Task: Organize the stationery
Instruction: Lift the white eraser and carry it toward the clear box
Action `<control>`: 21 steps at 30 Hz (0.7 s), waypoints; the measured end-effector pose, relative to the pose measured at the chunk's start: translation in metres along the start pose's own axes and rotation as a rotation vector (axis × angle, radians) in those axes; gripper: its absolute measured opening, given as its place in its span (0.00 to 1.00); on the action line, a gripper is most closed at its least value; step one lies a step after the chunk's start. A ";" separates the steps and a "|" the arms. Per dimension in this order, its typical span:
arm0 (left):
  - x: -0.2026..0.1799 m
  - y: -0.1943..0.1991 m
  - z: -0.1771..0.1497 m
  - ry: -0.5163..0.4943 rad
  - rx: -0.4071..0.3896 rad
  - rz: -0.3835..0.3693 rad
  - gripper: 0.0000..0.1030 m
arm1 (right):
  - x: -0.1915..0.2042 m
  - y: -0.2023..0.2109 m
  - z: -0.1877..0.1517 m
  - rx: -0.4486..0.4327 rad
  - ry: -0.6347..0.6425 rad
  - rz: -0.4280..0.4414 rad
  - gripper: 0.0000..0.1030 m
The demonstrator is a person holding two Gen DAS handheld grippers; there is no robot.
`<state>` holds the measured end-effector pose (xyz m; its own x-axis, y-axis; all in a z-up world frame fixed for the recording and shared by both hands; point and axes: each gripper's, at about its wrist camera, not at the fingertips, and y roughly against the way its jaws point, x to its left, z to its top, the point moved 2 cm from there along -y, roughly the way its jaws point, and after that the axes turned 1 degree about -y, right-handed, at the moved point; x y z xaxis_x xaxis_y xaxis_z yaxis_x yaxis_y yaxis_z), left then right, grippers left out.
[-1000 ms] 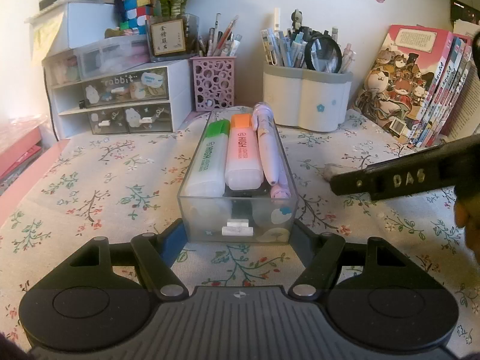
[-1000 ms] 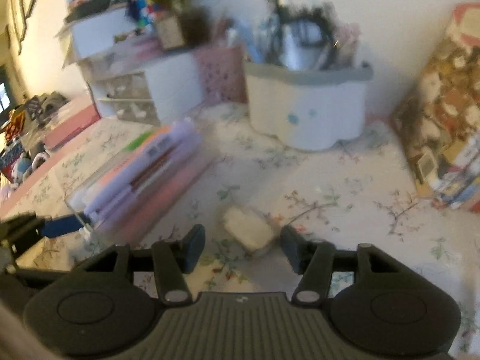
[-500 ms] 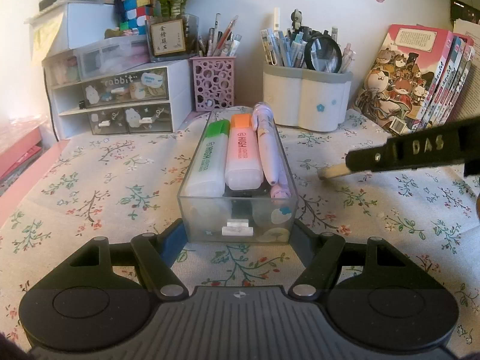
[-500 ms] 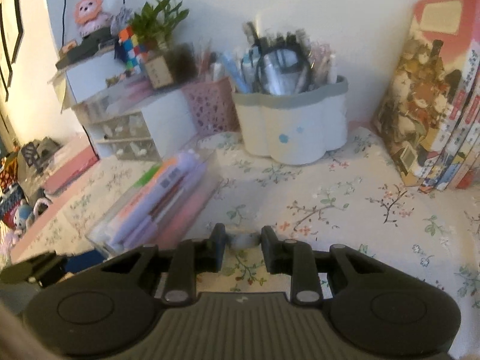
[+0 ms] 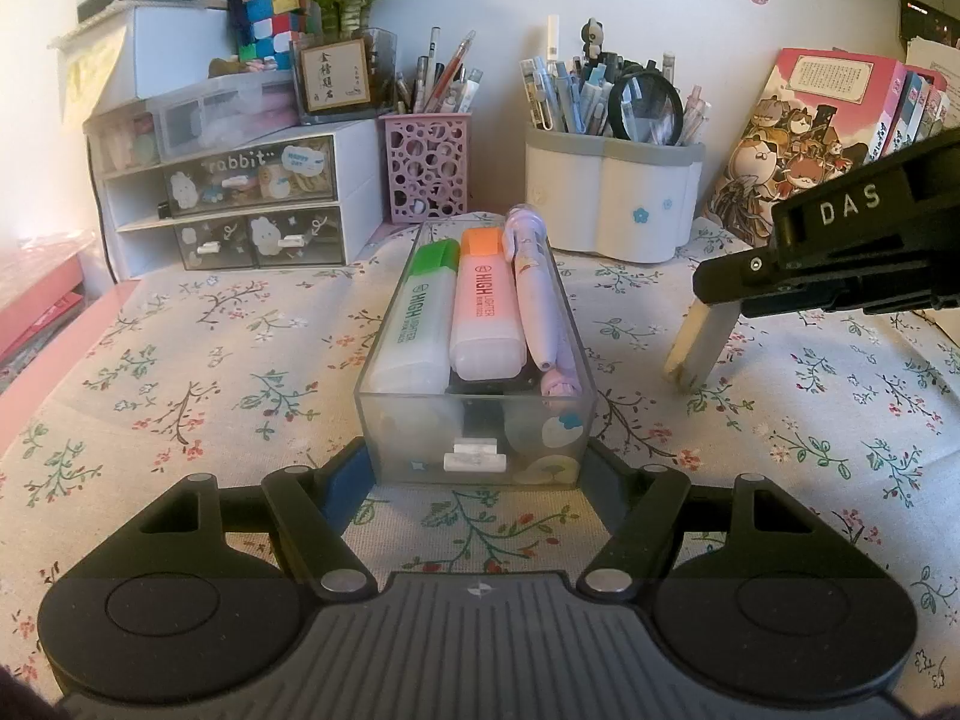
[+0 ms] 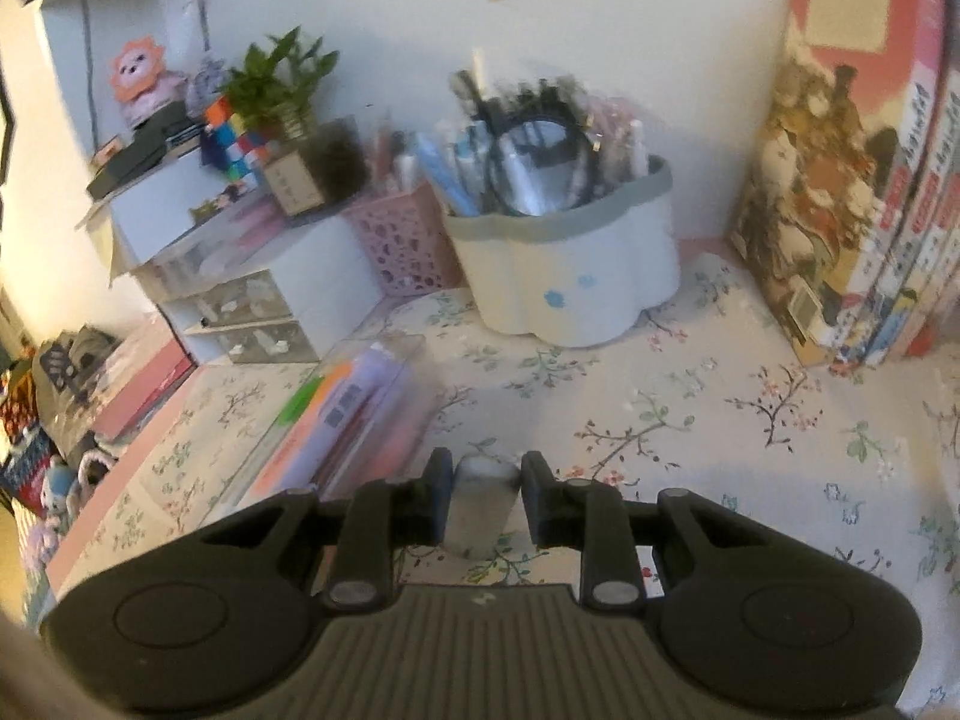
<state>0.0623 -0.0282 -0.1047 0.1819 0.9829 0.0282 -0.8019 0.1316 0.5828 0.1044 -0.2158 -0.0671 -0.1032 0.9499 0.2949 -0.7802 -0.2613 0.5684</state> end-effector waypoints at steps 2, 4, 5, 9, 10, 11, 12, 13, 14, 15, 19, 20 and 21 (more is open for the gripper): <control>0.000 0.000 0.000 0.000 0.000 0.000 0.69 | -0.004 -0.001 0.003 0.003 -0.034 -0.003 0.29; 0.000 0.000 0.000 0.000 0.000 0.000 0.69 | -0.008 -0.001 0.005 0.005 -0.065 -0.001 0.29; 0.000 0.000 0.000 0.000 0.000 0.000 0.69 | -0.009 -0.001 0.006 0.009 -0.074 -0.003 0.29; 0.000 0.000 0.000 0.000 0.000 0.000 0.69 | -0.011 0.000 0.010 0.019 -0.100 -0.010 0.29; 0.000 0.000 0.000 0.001 0.000 0.000 0.69 | -0.013 0.000 0.011 0.023 -0.117 -0.012 0.29; 0.000 0.000 0.000 0.000 0.000 0.000 0.69 | -0.014 0.000 0.013 0.025 -0.128 -0.015 0.29; 0.000 0.000 0.000 -0.001 0.000 0.000 0.69 | -0.014 0.001 0.015 0.023 -0.134 -0.017 0.29; 0.000 0.000 0.000 -0.001 0.000 0.000 0.69 | -0.013 0.002 0.018 0.019 -0.137 -0.018 0.29; 0.000 0.000 0.000 -0.001 0.000 0.000 0.69 | -0.012 0.003 0.020 0.016 -0.139 -0.018 0.29; 0.000 0.000 0.000 0.000 0.000 0.000 0.69 | -0.011 0.004 0.023 0.010 -0.140 -0.017 0.29; 0.000 0.000 0.000 0.000 0.000 0.000 0.69 | -0.006 0.005 0.033 0.003 -0.146 -0.016 0.29; 0.000 0.000 0.000 0.000 0.000 0.000 0.69 | -0.006 0.005 0.035 0.002 -0.150 -0.014 0.29; 0.000 0.000 0.000 0.000 0.000 0.000 0.69 | -0.006 0.005 0.037 0.001 -0.154 -0.013 0.29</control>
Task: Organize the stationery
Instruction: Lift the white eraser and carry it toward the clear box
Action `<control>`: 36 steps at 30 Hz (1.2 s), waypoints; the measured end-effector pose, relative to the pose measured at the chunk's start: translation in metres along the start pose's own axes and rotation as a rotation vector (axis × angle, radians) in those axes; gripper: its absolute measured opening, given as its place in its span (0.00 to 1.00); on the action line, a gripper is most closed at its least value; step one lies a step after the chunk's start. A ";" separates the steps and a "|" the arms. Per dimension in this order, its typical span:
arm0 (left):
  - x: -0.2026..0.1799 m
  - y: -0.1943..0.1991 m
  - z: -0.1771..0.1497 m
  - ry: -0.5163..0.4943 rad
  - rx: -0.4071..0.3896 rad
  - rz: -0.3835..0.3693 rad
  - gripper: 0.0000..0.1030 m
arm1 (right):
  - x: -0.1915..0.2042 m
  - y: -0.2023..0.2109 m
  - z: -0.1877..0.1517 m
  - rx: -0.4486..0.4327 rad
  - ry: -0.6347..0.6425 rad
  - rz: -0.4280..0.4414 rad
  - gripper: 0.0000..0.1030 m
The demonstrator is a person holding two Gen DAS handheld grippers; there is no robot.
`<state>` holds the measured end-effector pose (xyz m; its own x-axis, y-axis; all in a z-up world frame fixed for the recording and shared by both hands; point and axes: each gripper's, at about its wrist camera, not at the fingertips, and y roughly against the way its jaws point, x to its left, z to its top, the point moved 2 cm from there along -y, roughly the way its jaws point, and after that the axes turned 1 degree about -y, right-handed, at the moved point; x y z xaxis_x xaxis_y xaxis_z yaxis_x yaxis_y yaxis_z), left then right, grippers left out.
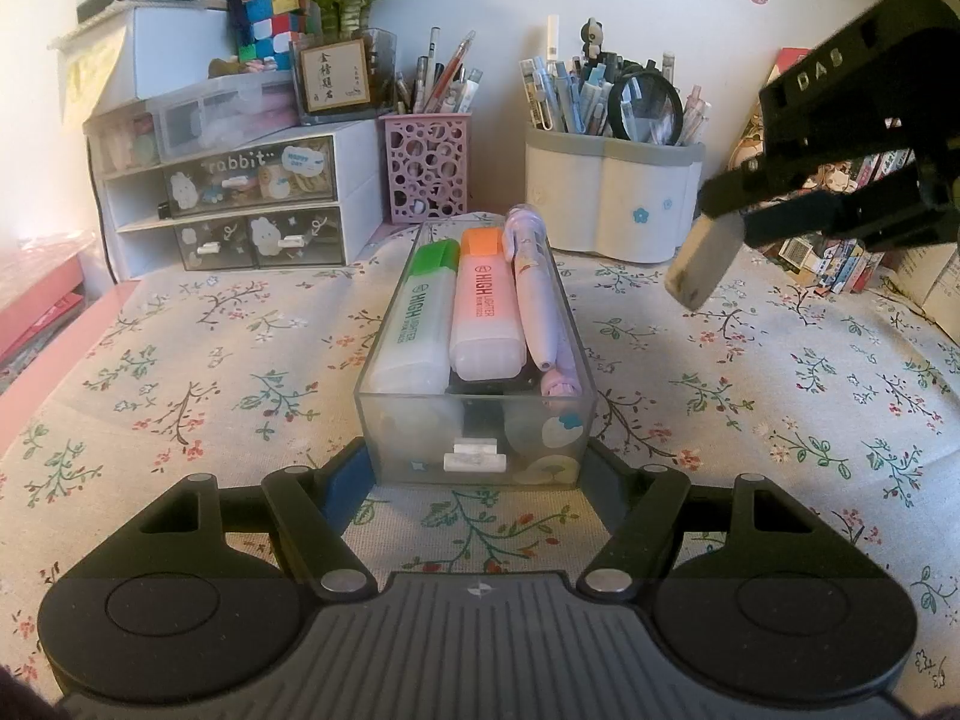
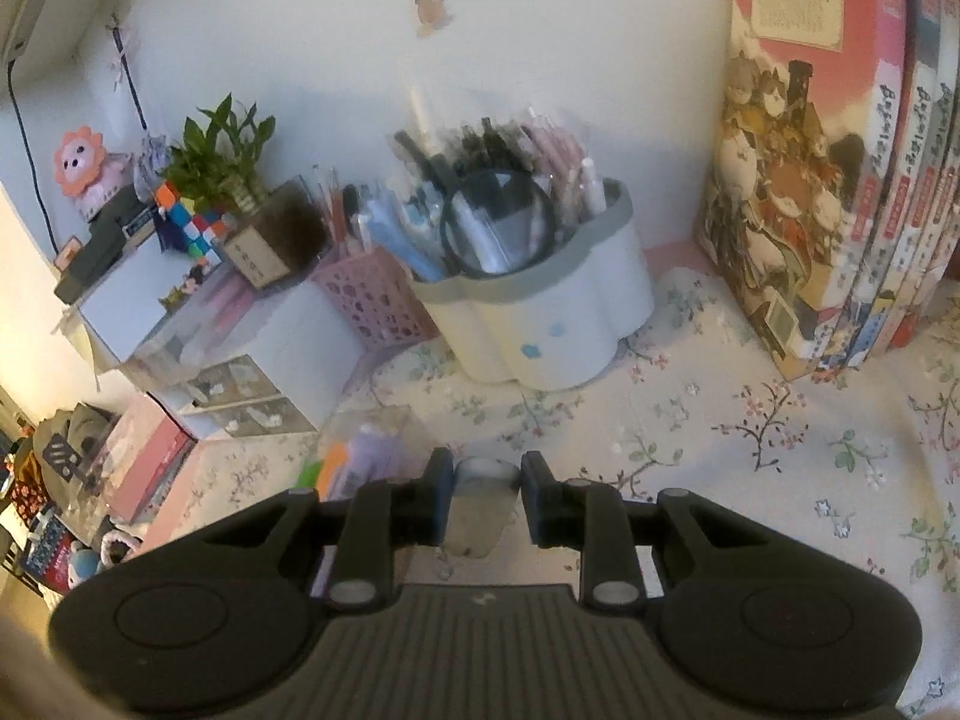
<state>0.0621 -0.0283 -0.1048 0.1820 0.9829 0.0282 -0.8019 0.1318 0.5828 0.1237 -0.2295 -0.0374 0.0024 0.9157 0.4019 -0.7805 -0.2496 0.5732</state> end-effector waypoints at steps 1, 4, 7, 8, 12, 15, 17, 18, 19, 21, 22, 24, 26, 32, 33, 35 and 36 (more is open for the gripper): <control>0.000 0.000 0.000 0.000 0.000 0.000 0.69 | 0.000 0.000 0.002 -0.003 -0.003 0.000 0.29; 0.000 0.000 0.000 0.000 0.000 0.000 0.69 | 0.001 0.002 0.007 -0.008 -0.017 0.006 0.29; 0.000 0.000 0.000 0.000 0.000 0.000 0.69 | 0.003 0.004 0.011 -0.013 -0.022 0.018 0.29; 0.000 0.000 0.000 0.001 0.000 0.000 0.69 | 0.005 0.004 0.013 -0.016 -0.017 0.015 0.29; 0.000 0.000 0.000 -0.001 0.000 0.001 0.69 | 0.010 0.006 0.015 -0.034 0.037 -0.035 0.29; -0.001 0.000 0.000 -0.002 0.000 0.002 0.69 | 0.004 0.007 0.016 -0.025 0.015 -0.028 0.29; -0.001 0.000 0.001 -0.002 0.000 0.001 0.69 | 0.002 0.007 0.017 -0.021 0.007 -0.024 0.29; -0.001 0.000 0.001 -0.002 0.000 0.001 0.69 | 0.002 0.007 0.018 -0.016 0.006 -0.017 0.29; -0.002 0.000 0.001 -0.003 0.000 0.001 0.69 | 0.004 0.007 0.019 -0.011 0.007 -0.008 0.29; -0.001 0.000 0.001 -0.003 0.000 0.002 0.69 | 0.007 0.006 0.021 -0.006 0.008 0.007 0.29; -0.002 0.000 0.001 -0.003 0.000 0.002 0.69 | 0.010 0.006 0.022 -0.004 0.009 0.017 0.29; -0.001 0.000 0.001 -0.002 0.000 0.002 0.69 | 0.017 0.005 0.025 -0.003 0.018 0.037 0.29; -0.001 0.000 0.001 -0.002 0.000 0.002 0.69 | 0.023 0.003 0.027 0.003 0.025 0.061 0.29; -0.001 0.000 0.001 -0.002 0.000 0.002 0.69 | 0.044 -0.006 0.033 0.031 0.060 0.119 0.29; -0.001 0.000 0.001 -0.003 0.000 0.002 0.69 | 0.047 -0.008 0.034 0.035 0.064 0.127 0.29; -0.001 0.000 0.001 -0.003 0.000 0.002 0.69 | 0.052 -0.011 0.035 0.041 0.076 0.138 0.29; -0.001 0.000 0.000 -0.002 0.000 0.002 0.69 | 0.055 -0.013 0.035 0.046 0.080 0.143 0.29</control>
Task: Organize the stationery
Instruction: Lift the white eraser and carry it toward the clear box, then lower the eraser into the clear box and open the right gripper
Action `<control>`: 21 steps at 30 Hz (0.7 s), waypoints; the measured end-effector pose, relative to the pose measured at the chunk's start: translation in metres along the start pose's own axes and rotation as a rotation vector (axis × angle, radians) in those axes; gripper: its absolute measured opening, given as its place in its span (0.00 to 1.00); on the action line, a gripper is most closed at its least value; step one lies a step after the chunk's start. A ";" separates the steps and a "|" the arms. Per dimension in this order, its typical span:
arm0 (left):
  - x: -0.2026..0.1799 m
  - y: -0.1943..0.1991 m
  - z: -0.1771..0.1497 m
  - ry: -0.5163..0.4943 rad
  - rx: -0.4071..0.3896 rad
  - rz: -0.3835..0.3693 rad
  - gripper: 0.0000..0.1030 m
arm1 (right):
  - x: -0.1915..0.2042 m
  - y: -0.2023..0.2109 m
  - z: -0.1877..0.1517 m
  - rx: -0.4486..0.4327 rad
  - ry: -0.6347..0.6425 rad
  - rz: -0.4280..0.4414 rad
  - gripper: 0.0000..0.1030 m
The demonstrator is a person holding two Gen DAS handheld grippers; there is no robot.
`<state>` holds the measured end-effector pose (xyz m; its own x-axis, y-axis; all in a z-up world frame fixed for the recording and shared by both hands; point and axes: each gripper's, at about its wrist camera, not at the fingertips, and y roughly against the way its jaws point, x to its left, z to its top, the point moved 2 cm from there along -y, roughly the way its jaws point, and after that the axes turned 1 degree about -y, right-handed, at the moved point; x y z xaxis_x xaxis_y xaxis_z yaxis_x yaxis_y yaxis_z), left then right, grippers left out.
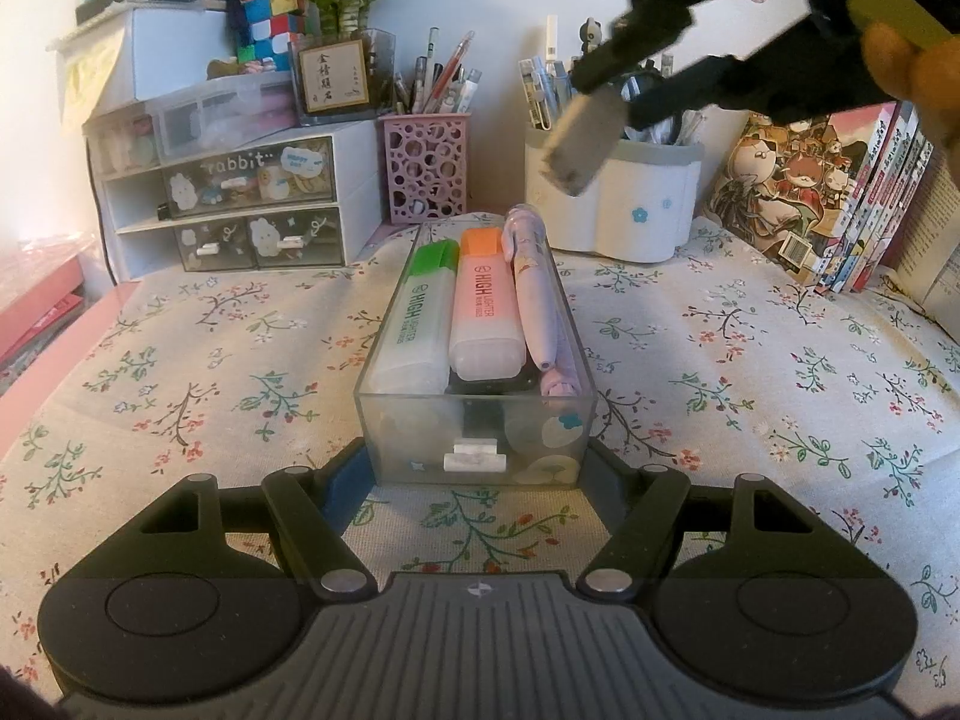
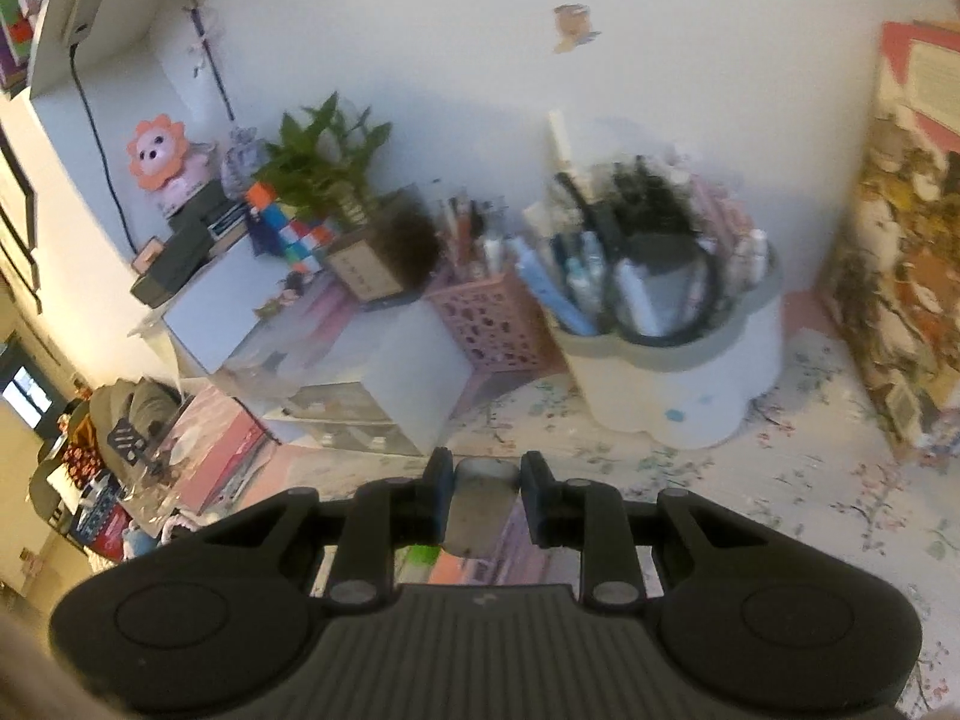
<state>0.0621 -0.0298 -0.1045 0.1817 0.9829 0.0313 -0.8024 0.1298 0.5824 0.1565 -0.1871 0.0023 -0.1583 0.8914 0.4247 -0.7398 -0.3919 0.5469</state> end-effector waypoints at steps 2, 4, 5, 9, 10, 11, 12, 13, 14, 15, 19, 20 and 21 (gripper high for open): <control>0.000 0.000 0.000 0.000 0.000 0.000 0.69 | 0.003 -0.006 0.001 0.012 -0.001 0.012 0.29; 0.000 0.000 0.000 0.000 0.000 0.000 0.69 | 0.008 -0.013 0.002 0.025 0.003 0.023 0.29; 0.000 0.000 0.000 0.000 0.000 0.000 0.69 | 0.010 -0.016 0.002 0.030 0.006 0.029 0.29; 0.000 0.000 0.000 0.000 0.000 0.000 0.69 | 0.013 -0.029 0.003 0.047 0.004 0.025 0.29; 0.000 0.000 0.000 0.000 0.000 0.000 0.69 | 0.013 -0.032 0.004 0.046 -0.004 0.023 0.29; 0.000 0.000 0.000 0.000 0.000 0.000 0.69 | 0.014 -0.034 0.006 0.042 -0.008 0.022 0.29; 0.000 0.000 0.000 0.000 0.000 0.000 0.69 | 0.015 -0.038 0.008 0.036 -0.007 0.019 0.29; 0.000 0.000 0.000 0.000 0.000 0.000 0.69 | 0.017 -0.041 0.010 0.030 0.002 0.013 0.29; 0.000 0.000 0.000 0.000 0.000 0.000 0.69 | 0.019 -0.045 0.012 0.026 0.016 0.005 0.29; 0.000 0.000 0.000 0.000 0.000 0.000 0.69 | 0.021 -0.050 0.013 0.026 0.029 -0.002 0.29; 0.000 0.000 0.000 0.001 0.000 -0.001 0.69 | 0.023 -0.073 0.013 0.041 0.060 -0.042 0.29; 0.000 0.000 0.000 0.001 0.000 0.000 0.69 | 0.023 -0.077 0.012 0.043 0.069 -0.052 0.29; -0.001 0.000 0.000 0.001 0.000 0.000 0.69 | 0.024 -0.080 0.012 0.034 0.076 -0.054 0.29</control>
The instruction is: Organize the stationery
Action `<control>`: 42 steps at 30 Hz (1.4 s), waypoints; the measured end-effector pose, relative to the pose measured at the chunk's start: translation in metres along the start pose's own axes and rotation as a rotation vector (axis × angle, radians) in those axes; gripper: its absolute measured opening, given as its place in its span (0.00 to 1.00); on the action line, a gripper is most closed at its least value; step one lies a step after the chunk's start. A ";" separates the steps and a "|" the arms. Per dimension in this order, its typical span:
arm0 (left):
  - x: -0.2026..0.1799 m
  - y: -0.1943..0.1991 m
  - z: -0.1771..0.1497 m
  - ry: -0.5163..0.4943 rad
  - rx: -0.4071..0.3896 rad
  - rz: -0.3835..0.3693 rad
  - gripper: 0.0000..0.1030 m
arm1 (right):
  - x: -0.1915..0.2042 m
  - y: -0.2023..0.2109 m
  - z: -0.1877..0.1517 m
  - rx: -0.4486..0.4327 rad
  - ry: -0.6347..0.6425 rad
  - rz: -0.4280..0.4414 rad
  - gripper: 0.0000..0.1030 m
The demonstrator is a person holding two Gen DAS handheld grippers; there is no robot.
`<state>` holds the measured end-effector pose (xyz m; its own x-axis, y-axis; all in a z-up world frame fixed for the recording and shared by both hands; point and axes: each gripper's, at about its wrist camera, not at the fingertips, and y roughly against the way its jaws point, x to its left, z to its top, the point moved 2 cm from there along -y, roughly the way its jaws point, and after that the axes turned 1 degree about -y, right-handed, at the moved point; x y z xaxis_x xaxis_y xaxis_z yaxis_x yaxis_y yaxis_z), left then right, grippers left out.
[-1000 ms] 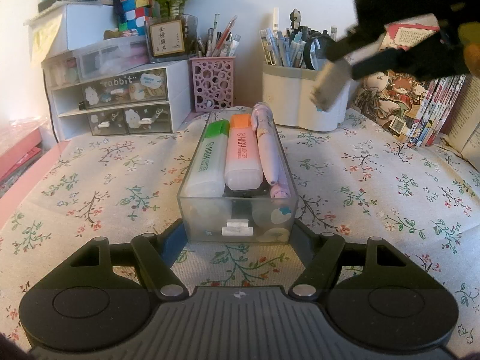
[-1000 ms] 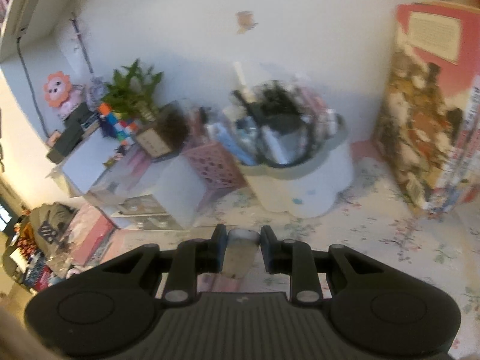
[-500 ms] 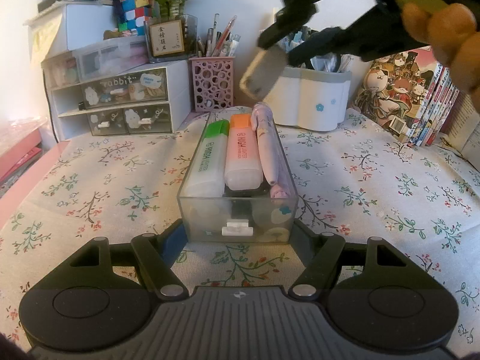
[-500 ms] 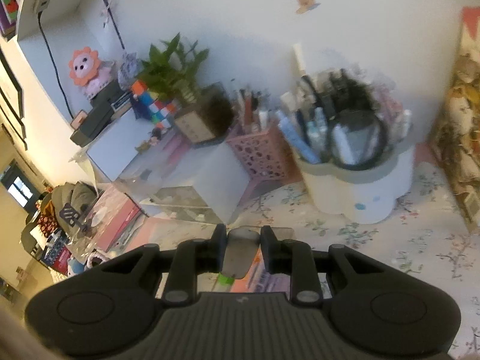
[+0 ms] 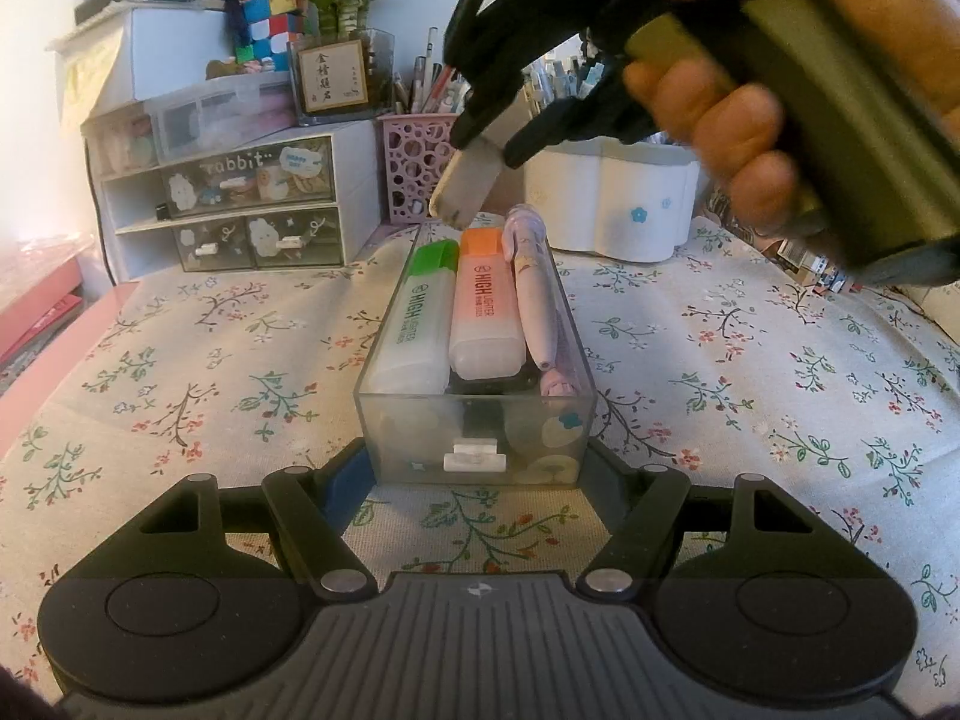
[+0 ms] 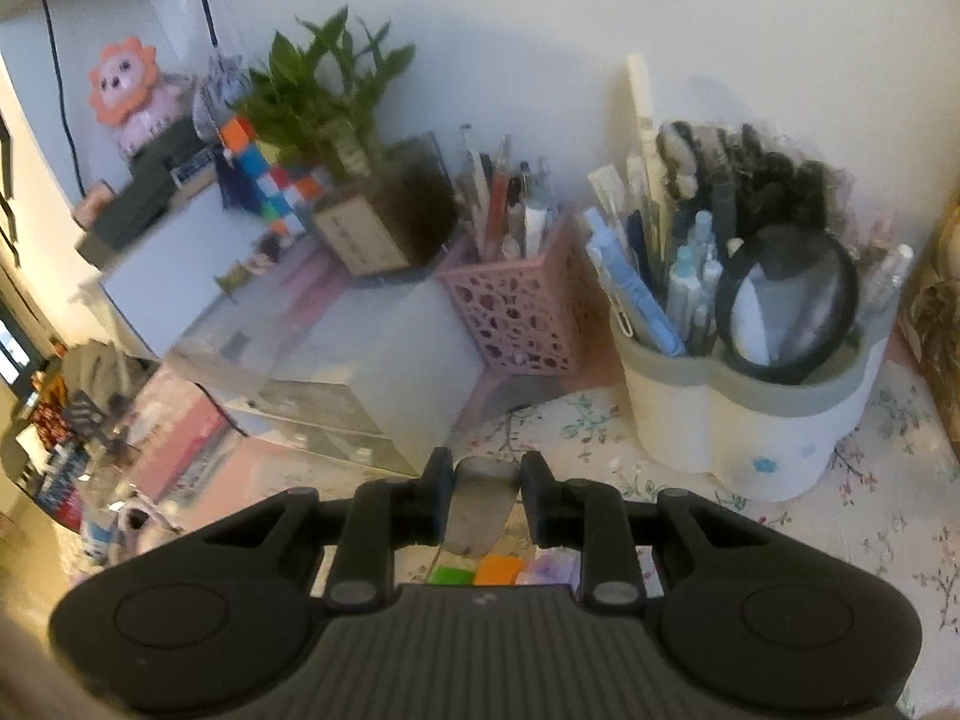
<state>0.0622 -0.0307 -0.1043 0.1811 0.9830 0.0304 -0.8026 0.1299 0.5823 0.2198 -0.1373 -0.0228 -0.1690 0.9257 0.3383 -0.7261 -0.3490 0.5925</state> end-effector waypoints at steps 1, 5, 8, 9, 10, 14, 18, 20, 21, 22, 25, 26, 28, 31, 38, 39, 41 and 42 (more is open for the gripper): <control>0.000 0.000 0.000 0.000 0.000 0.000 0.69 | 0.000 -0.002 0.000 -0.005 0.005 0.002 0.29; 0.000 0.000 0.000 0.000 0.000 -0.002 0.69 | 0.000 -0.007 0.003 -0.022 0.025 -0.014 0.29; 0.000 0.000 0.000 -0.001 0.001 -0.003 0.69 | -0.001 -0.010 0.003 -0.024 0.023 -0.001 0.29; -0.001 -0.001 0.000 -0.001 0.001 -0.004 0.69 | 0.000 -0.012 0.002 -0.018 0.032 0.000 0.29; -0.001 -0.001 0.000 0.000 0.001 -0.003 0.69 | 0.001 -0.014 0.001 -0.006 0.043 -0.005 0.29; -0.001 -0.001 0.000 0.000 0.001 -0.003 0.69 | 0.002 -0.015 -0.006 0.024 0.049 -0.004 0.30; -0.001 -0.001 0.000 0.000 0.001 -0.003 0.69 | -0.005 0.002 -0.010 0.000 0.017 0.023 0.30; -0.001 -0.001 0.000 0.000 0.001 -0.003 0.69 | -0.013 0.012 -0.013 0.000 -0.013 0.035 0.30; -0.001 -0.001 0.000 0.000 0.001 -0.003 0.69 | -0.015 0.016 -0.015 0.003 -0.018 0.037 0.30; -0.001 -0.001 0.000 0.000 0.001 -0.003 0.69 | -0.018 0.020 -0.017 0.005 -0.018 0.037 0.30; -0.001 -0.001 0.000 0.000 0.001 -0.003 0.69 | -0.025 0.033 -0.027 0.015 -0.027 0.035 0.33; -0.001 -0.001 0.000 0.000 0.001 -0.003 0.69 | -0.028 0.036 -0.031 0.017 -0.032 0.035 0.34; -0.001 -0.001 0.000 -0.001 0.001 -0.003 0.69 | -0.034 0.043 -0.040 0.024 -0.042 0.044 0.36; -0.001 -0.001 0.000 -0.002 0.001 -0.003 0.69 | -0.043 0.044 -0.051 0.036 -0.067 0.028 0.37; 0.000 -0.001 0.000 -0.001 0.001 -0.004 0.69 | -0.054 0.049 -0.081 0.058 -0.071 0.017 0.42; 0.000 -0.001 0.000 -0.001 0.001 -0.004 0.69 | -0.057 0.052 -0.085 0.056 -0.071 0.011 0.43; 0.001 -0.001 0.000 0.000 0.001 -0.004 0.69 | -0.063 0.058 -0.094 0.048 -0.071 -0.002 0.45; 0.001 -0.001 0.000 0.000 0.001 -0.004 0.69 | -0.065 0.060 -0.098 0.045 -0.075 -0.003 0.45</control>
<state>0.0632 -0.0302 -0.1050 0.1843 0.9825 0.0275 -0.8012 0.1339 0.5832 0.1218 -0.2047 -0.0809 -0.1153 0.9137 0.3896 -0.6953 -0.3543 0.6254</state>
